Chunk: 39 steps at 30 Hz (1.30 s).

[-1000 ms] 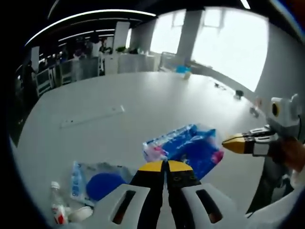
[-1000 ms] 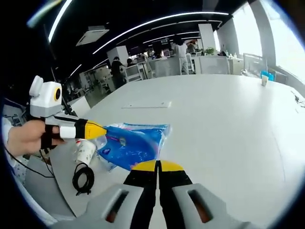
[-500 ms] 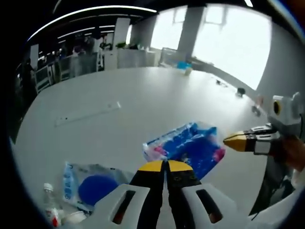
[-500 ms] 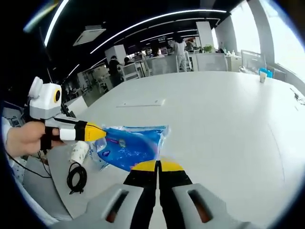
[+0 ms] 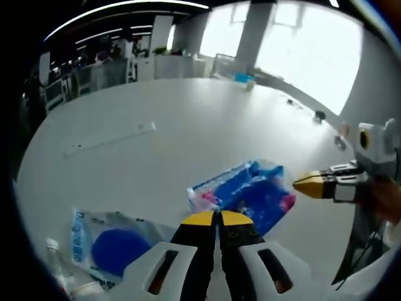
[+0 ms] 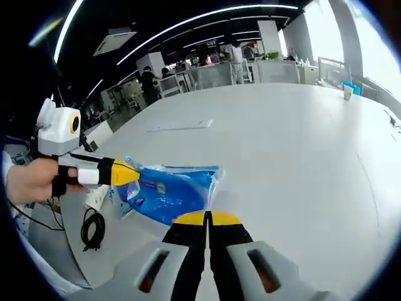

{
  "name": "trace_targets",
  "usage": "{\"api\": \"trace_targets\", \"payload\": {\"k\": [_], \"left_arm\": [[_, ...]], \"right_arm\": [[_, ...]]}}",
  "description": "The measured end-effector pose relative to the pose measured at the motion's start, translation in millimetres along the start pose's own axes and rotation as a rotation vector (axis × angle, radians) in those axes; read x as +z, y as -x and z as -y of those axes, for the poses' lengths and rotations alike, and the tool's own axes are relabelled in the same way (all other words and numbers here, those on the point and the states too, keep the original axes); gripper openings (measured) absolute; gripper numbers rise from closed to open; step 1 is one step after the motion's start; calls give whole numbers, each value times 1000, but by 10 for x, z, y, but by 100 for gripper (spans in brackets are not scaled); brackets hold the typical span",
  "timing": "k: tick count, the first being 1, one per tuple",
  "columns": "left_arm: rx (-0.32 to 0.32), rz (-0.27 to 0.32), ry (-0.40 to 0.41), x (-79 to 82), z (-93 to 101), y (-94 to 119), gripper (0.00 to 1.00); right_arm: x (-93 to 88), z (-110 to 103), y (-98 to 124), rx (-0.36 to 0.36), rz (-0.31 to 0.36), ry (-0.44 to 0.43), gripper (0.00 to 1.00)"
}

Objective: Arrange the tabletop items into an orderly group along one side of the table until the central work area is clear of visible clutter.

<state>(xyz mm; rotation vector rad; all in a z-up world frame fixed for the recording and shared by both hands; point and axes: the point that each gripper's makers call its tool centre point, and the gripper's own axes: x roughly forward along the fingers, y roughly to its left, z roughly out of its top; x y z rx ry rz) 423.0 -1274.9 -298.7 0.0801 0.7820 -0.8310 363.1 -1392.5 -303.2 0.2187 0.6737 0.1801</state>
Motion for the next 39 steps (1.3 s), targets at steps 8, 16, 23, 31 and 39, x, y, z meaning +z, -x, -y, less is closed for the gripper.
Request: {"api": "trace_targets", "payload": {"k": [8, 16, 23, 31, 39], "left_arm": [[2, -26, 24, -35, -75, -140, 0], [9, -53, 9, -101, -130, -256, 0], [8, -65, 30, -145, -164, -302, 0], [4, -74, 44, -205, -191, -352, 0], [-2, -73, 61, -207, -205, -368, 0]], "right_arm": [[-21, 51, -130, 4, -21, -7, 0], [-86, 106, -270, 9, -49, -23, 0], [-177, 101, -343, 6, -75, -24, 0], [-224, 125, -401, 2, -91, -34, 0], [-259, 130, -418, -1, -102, -49, 0]]}}
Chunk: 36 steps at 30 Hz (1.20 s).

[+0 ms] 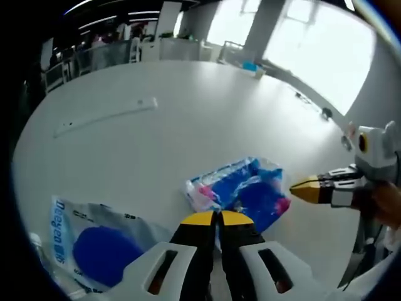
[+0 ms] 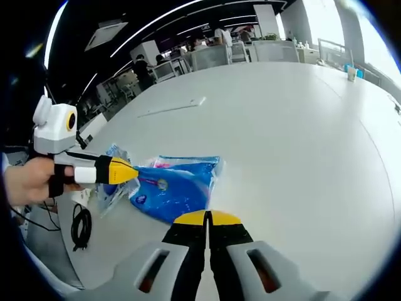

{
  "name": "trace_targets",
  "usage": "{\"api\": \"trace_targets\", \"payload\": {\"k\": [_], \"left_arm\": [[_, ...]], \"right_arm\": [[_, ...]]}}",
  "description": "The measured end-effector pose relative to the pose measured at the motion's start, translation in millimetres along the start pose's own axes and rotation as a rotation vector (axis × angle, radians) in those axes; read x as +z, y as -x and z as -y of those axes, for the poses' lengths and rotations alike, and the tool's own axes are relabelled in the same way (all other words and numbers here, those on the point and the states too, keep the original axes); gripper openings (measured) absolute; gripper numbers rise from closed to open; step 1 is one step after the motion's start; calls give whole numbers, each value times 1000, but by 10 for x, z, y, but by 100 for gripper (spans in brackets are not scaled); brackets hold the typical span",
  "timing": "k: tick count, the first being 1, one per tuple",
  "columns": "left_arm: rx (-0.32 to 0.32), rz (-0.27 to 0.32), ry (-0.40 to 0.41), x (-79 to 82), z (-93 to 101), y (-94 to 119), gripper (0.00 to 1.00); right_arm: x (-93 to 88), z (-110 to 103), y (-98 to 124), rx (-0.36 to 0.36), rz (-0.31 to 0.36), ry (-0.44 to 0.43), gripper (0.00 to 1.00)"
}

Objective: Arrange the tabletop items into an orderly group along one side of the table until the central work area is clear of visible clutter.

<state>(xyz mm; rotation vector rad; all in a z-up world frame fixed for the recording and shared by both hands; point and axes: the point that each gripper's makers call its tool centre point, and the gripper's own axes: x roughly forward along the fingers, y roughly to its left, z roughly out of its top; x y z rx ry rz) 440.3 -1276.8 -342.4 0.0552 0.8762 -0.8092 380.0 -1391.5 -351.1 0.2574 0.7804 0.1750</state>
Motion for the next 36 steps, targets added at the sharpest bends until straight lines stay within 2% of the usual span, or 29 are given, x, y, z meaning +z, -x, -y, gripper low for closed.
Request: {"api": "trace_targets", "payload": {"k": [10, 14, 16, 17, 20, 23, 24, 25, 26, 27, 28, 29, 32, 36], "left_arm": [[-9, -6, 11, -35, 17, 7, 0], [-21, 5, -19, -16, 66, 44, 7], [-21, 12, -21, -9, 75, 61, 9], [-19, 15, -23, -9, 83, 76, 10], [-11, 34, -30, 16, 107, 130, 19], [-13, 62, -33, 81, 150, 188, 28], [-10, 79, -38, 117, 162, 211, 34], [5, 102, -50, 165, 152, 229, 42], [32, 131, -75, 223, 122, 248, 53], [50, 161, -92, 281, 117, 268, 73], [54, 195, -85, 343, 142, 302, 85], [49, 205, -74, 363, 160, 328, 91], [46, 215, -76, 399, 166, 411, 97], [55, 183, -61, 325, 154, 503, 97]], "right_arm": [[-14, -22, 5, 3, 1, -7, 0], [-22, -67, 6, 2, -5, 50, 0], [-36, -89, 3, 7, -11, 55, 2], [-37, -100, 6, 7, -11, 58, 7], [-13, -116, 27, -8, 3, 74, 24], [29, -157, 57, -4, 20, 96, 34], [53, -166, 70, -4, 28, 96, 36], [68, -172, 80, -7, 34, 97, 39], [94, -185, 94, -7, 42, 101, 41], [113, -195, 104, -8, 49, 105, 44], [129, -204, 114, -8, 56, 107, 49], [139, -218, 123, -9, 57, 108, 53], [167, -238, 170, -23, 71, 112, 67], [171, -297, 254, -23, 79, 97, 74]]}}
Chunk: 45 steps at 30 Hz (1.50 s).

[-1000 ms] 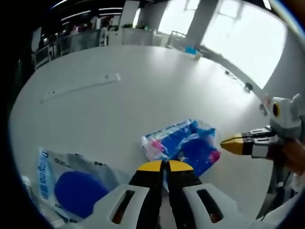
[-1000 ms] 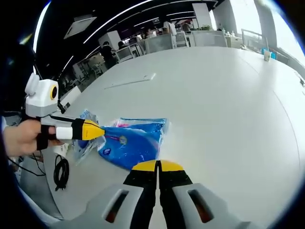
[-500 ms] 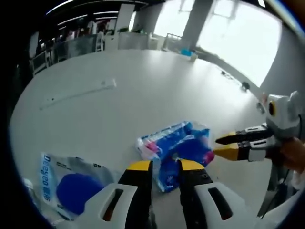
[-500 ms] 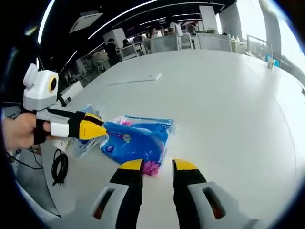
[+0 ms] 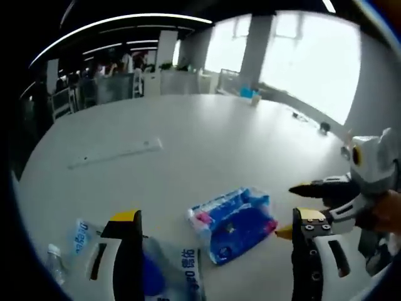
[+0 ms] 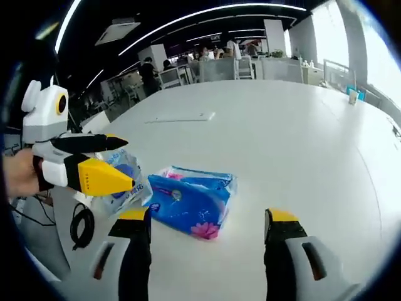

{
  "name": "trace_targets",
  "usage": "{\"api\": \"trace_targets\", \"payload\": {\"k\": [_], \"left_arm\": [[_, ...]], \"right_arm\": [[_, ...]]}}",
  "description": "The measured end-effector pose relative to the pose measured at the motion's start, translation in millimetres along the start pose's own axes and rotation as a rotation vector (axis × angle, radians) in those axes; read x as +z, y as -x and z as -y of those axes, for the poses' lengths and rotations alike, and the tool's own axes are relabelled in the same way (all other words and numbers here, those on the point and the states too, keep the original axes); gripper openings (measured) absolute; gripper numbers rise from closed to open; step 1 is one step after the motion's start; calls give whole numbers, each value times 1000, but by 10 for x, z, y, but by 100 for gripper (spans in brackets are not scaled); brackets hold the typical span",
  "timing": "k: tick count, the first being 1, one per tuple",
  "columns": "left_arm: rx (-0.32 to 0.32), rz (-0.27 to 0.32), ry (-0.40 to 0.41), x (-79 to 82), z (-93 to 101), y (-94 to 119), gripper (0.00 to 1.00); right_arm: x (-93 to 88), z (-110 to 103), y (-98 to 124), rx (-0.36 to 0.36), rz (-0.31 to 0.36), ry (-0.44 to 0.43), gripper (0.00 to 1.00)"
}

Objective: Arrange the tabletop items into an orderly group along one side of the table until the central work area is clear of visible clutter.

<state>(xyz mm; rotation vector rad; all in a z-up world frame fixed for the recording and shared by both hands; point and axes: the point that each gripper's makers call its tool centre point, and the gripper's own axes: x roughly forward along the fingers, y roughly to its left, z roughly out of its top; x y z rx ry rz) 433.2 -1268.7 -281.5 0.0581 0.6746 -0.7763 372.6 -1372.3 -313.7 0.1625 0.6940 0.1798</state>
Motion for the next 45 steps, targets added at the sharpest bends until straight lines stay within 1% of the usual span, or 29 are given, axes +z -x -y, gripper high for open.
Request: {"api": "trace_targets", "payload": {"k": [3, 6, 10, 13, 15, 18, 22, 23, 25, 27, 30, 34, 39, 45], "left_arm": [[12, -12, -4, -41, -24, 80, 97], [7, -18, -1, -56, -8, 184, 96], [9, -7, -8, -42, -25, 297, 96], [-1, -23, -23, -81, -27, 367, 96], [2, -22, -27, -91, -43, 422, 96], [2, -5, -13, -83, -55, 504, 95], [6, 2, -2, -121, -85, 626, 93], [2, 4, 7, -132, -90, 653, 92], [-9, -1, 54, -188, -91, 722, 90], [3, 8, 46, -232, -133, 805, 92], [12, 7, 29, -295, -196, 922, 92], [20, 16, 43, -372, -296, 1101, 93], [30, 12, 43, -486, -442, 1289, 93], [35, 16, 43, -547, -561, 1438, 93]], "right_arm": [[18, -34, 47, 9, 13, 2, 74], [17, -73, 100, 8, 11, 12, 74], [45, -133, 185, 12, 23, 16, 74], [49, -166, 254, 6, 27, 26, 74], [43, -182, 294, 2, 27, 29, 74], [35, -217, 343, 0, 28, 35, 74], [11, -277, 398, -8, 29, 40, 73], [2, -293, 408, -8, 30, 40, 73], [-37, -343, 417, -7, 25, 38, 73], [-89, -412, 444, -8, 18, 39, 73], [-142, -487, 467, -8, 13, 40, 72], [-215, -569, 507, -10, 1, 47, 72], [-248, -619, 566, -27, 1, 40, 72], [-268, -705, 608, -40, -6, 48, 70]]}}
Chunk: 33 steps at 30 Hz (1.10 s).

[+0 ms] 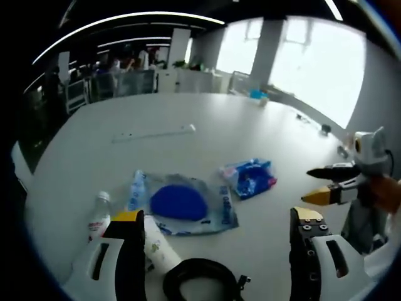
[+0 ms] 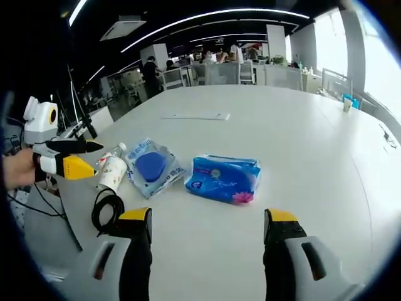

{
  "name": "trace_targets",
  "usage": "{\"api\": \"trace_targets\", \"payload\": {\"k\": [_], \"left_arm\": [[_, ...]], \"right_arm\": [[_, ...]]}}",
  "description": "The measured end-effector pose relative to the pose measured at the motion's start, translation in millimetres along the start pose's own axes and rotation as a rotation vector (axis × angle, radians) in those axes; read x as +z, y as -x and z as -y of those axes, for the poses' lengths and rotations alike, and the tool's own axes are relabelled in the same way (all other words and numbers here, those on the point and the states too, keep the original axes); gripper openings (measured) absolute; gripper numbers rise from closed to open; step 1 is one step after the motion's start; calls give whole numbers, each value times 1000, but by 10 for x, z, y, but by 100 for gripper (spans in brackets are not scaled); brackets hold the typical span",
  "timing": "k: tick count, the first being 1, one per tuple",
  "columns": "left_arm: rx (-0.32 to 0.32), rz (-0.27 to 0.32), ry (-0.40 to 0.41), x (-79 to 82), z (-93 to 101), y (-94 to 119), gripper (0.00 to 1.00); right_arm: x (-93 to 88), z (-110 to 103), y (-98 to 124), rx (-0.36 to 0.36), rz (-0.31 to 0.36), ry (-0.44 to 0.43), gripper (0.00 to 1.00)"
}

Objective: Arrange the tabletop items into an orderly group along one side of the table until the central work area is clear of visible clutter.

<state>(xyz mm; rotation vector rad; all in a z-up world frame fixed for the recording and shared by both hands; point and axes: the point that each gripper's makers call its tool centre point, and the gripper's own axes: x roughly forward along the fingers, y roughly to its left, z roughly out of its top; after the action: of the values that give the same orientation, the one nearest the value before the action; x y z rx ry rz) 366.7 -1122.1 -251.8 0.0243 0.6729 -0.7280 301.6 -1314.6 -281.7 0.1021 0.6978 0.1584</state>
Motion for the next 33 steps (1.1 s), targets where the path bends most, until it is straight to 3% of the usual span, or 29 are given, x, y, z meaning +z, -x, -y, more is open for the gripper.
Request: {"api": "trace_targets", "payload": {"k": [22, 33], "left_arm": [[25, -17, 1, -474, -570, 637, 94], [40, -29, 25, -579, -748, 682, 94]], "right_arm": [[-229, -102, 108, -33, -57, 14, 67], [-221, -160, 50, -34, -71, 22, 65]]}}
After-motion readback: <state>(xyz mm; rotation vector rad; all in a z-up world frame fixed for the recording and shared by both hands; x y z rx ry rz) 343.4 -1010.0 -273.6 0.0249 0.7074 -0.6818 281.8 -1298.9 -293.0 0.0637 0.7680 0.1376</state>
